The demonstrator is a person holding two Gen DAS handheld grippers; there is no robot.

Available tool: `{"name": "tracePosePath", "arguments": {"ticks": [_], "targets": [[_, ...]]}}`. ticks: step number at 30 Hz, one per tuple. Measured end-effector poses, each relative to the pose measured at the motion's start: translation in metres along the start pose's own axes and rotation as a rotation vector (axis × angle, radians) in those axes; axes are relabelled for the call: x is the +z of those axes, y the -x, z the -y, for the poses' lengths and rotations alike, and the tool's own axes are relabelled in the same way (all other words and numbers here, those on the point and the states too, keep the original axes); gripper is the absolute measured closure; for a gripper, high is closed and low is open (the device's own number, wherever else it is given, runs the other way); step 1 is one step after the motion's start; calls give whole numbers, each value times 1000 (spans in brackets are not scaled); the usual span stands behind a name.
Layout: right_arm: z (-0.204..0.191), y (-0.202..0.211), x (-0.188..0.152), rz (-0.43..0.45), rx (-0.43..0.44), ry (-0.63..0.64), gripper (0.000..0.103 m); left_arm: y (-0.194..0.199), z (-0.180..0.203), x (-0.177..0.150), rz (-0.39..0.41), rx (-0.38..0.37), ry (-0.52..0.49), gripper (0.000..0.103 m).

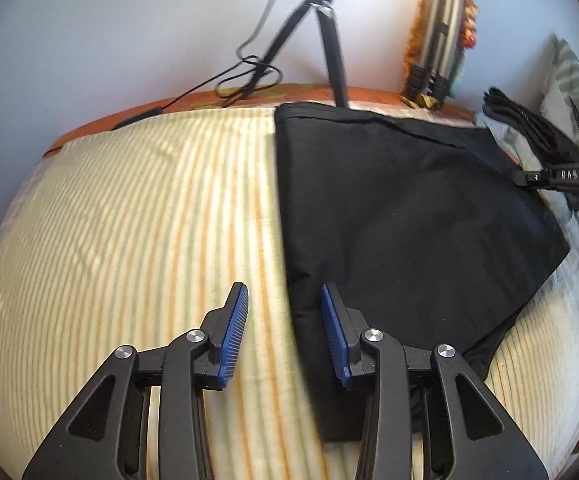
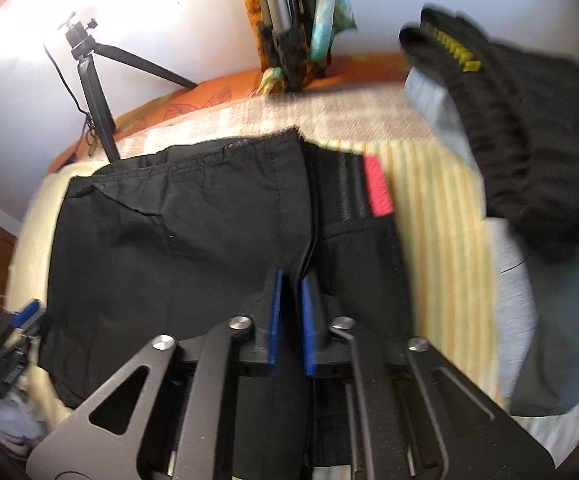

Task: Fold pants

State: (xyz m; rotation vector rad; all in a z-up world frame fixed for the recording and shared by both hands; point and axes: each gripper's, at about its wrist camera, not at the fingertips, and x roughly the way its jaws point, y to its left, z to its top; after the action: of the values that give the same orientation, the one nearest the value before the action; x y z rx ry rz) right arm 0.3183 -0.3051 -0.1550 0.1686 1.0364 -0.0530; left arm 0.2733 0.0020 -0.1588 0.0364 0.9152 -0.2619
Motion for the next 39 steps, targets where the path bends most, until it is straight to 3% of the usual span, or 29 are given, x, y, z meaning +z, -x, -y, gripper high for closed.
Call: {"name": "tracePosePath", "arguments": {"ticks": [2,4,8,11,15,19,24,27,32,34,35,39], "targets": [[-3,10,-1,38,-63,32,62,6,-3,-1,7,-12,18,67],[-6,23,-2,84,-48,40,56,10,-4,-3,4,-31,29,67],[-27,42,-2,133,17,91,56,9,-4,-10,-23,-75,74,61],[-54,36,-2,95,126,136,55,4,-2,-16,-39,-106,120,61],[-106,30,0,91,210,229,55,4,-6,-21,-15,-139,214,61],[-160,4,8,59,275,275,56,5,-2,-23,0,-136,216,63],[-211,-35,15,-1,288,312,58,6,-5,-26,13,-153,241,63],[-234,-57,13,-26,251,346,58,5,-10,-28,21,-175,275,64],[-247,-77,13,-66,237,347,58,6,-15,-29,24,-202,296,64],[-247,-84,13,-78,243,325,58,6,-16,-29,26,-211,300,69],[-247,-87,15,-84,245,314,58,6,-16,-29,23,-224,302,77],[-247,-89,21,-135,249,261,56,10,-14,-30,40,-253,295,83]]}}
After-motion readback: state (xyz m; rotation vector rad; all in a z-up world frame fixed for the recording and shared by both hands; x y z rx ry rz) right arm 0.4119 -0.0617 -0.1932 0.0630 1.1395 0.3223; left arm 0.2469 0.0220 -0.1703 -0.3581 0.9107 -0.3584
